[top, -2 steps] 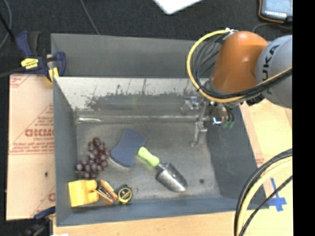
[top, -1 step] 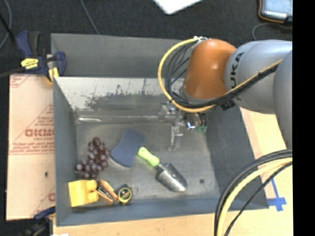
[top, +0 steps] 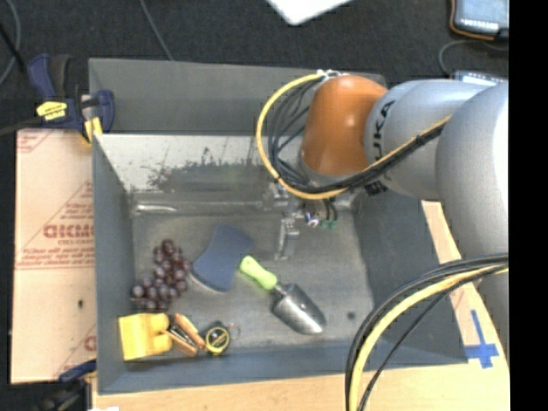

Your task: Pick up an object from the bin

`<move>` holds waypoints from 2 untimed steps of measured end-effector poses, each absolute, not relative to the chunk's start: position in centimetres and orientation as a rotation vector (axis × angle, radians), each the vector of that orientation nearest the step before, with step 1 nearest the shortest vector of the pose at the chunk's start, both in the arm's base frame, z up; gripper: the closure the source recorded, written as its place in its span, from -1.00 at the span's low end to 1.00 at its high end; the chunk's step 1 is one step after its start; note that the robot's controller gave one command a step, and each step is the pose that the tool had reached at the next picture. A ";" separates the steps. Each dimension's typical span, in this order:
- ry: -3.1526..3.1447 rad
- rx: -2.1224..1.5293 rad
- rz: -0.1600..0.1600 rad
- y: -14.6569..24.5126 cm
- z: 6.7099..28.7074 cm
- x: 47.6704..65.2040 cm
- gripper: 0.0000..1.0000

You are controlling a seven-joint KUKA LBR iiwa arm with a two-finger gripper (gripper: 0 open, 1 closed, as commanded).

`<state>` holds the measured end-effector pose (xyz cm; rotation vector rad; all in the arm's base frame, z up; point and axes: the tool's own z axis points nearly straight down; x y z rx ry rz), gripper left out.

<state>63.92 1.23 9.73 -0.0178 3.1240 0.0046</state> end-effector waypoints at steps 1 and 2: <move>3.131 0.013 -0.008 -0.1 8.2 63.0 -1.00; 3.123 0.034 0.003 3.0 7.4 61.3 -1.00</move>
Offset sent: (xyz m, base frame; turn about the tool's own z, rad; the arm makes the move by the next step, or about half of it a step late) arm -0.0331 0.0263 -0.0273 0.0395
